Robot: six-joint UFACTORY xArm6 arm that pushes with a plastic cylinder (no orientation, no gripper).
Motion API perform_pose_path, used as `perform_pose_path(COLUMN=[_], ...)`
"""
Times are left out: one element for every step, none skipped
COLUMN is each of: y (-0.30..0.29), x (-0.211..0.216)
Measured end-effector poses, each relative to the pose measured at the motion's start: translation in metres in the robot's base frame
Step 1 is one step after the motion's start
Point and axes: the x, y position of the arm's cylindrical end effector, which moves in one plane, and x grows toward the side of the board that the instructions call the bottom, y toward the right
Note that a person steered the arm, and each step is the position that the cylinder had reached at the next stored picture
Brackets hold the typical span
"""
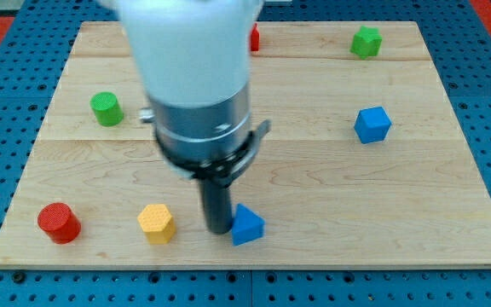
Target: Move the blue triangle towards the bottom right of the board
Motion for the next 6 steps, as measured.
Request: perform_pose_path(y=[0.062, 0.045, 0.012, 0.061, 0.110, 0.162], x=[-0.007, -0.001, 0.023, 0.028, 0.017, 0.016])
